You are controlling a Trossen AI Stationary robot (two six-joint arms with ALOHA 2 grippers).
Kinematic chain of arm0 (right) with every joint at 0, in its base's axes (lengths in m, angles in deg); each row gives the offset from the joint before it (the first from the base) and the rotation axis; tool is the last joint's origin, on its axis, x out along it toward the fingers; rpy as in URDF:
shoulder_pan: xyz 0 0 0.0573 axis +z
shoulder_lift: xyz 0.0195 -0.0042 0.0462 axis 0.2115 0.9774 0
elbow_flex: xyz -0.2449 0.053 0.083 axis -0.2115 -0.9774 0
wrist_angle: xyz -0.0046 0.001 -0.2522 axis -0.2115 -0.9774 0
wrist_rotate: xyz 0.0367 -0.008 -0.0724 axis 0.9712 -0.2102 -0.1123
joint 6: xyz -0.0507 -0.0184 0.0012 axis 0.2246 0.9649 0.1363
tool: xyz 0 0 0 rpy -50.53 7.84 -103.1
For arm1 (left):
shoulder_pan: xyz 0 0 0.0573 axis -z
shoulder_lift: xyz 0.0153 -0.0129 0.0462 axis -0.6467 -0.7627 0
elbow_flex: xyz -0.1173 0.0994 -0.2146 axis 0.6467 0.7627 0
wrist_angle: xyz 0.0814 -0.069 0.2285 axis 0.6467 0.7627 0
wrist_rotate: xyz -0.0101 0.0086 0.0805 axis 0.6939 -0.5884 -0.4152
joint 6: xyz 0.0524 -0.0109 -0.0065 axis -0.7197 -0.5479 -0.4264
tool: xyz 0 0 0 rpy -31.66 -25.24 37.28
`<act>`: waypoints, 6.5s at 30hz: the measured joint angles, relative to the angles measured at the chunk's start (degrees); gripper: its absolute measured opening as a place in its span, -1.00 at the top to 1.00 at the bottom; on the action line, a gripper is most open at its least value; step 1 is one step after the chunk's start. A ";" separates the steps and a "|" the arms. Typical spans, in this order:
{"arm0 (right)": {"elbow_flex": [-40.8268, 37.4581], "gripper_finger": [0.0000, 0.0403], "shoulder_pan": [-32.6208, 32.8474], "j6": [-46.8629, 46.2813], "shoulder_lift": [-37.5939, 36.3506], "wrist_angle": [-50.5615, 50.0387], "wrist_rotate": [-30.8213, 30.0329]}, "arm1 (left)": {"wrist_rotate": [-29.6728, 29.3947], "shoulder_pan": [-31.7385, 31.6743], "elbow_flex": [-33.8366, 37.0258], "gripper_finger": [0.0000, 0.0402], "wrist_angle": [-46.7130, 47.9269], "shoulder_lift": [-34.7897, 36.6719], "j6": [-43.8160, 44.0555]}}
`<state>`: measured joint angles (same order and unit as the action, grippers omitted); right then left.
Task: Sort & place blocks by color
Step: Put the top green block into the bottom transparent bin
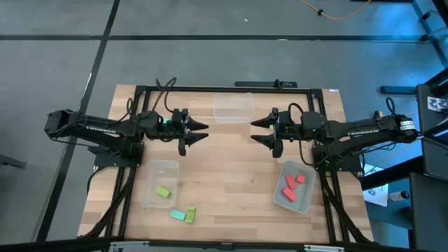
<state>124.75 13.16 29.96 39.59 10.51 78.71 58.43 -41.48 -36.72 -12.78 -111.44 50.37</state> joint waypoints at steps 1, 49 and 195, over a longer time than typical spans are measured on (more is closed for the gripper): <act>0.00 -0.42 0.00 0.09 0.00 0.04 -0.01 | -0.26 0.19 0.49 0.14 0.32 -0.02 0.00; 18.08 -0.42 -26.78 8.85 33.33 -61.18 -2.40 | -2.10 0.04 0.81 0.14 0.42 -0.01 -0.39; 9.49 0.41 3.45 2.68 14.47 -5.79 -1.34 | -1.51 4.57 -14.64 0.14 -8.76 -24.35 -12.00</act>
<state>134.24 16.62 32.64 54.06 4.72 77.37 56.92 -36.92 -51.36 -21.53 -135.78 38.37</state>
